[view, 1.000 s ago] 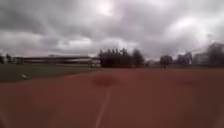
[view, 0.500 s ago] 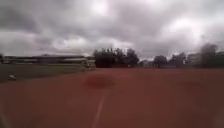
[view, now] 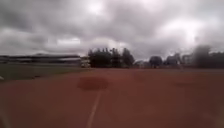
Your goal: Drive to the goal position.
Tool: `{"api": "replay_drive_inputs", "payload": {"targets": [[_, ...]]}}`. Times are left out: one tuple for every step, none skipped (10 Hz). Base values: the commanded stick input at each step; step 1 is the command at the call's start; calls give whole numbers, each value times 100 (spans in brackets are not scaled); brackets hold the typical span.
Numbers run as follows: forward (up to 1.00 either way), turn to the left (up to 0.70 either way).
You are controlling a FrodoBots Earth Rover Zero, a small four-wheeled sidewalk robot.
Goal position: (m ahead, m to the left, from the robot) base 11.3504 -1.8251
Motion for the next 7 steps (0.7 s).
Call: {"api": "replay_drive_inputs", "payload": {"targets": [[70,0],[70,0],[70,0],[70,0],[70,0],[70,0],[70,0]]}}
